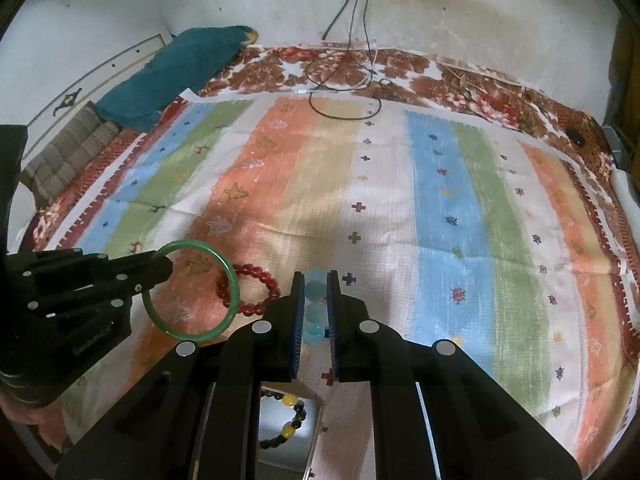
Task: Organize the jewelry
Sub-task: 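Lift the blue bracelet and green bangle and carry them over the tin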
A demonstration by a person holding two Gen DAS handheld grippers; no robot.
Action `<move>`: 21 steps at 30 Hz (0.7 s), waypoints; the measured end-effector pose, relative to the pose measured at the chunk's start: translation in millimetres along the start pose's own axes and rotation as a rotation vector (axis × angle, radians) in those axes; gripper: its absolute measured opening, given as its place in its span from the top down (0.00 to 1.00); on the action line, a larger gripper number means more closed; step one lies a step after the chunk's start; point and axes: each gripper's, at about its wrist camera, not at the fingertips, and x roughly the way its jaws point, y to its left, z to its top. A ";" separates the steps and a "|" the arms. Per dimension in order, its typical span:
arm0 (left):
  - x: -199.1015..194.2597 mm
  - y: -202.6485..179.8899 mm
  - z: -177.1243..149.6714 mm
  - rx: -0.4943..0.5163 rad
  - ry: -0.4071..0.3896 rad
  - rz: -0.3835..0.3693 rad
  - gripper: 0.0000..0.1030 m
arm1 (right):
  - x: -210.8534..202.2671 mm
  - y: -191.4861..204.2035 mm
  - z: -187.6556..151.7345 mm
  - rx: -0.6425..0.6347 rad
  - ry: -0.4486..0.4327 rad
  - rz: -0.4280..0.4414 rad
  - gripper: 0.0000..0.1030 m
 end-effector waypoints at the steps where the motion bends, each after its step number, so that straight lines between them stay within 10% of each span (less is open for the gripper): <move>1: -2.0 -0.7 -1.8 0.003 -0.002 0.000 0.92 | -1.6 0.2 -1.3 0.001 -0.002 0.001 0.88; 21: -31.1 -8.0 -32.4 0.021 -0.034 0.009 0.92 | -39.1 12.4 -24.0 -0.014 -0.054 0.025 0.88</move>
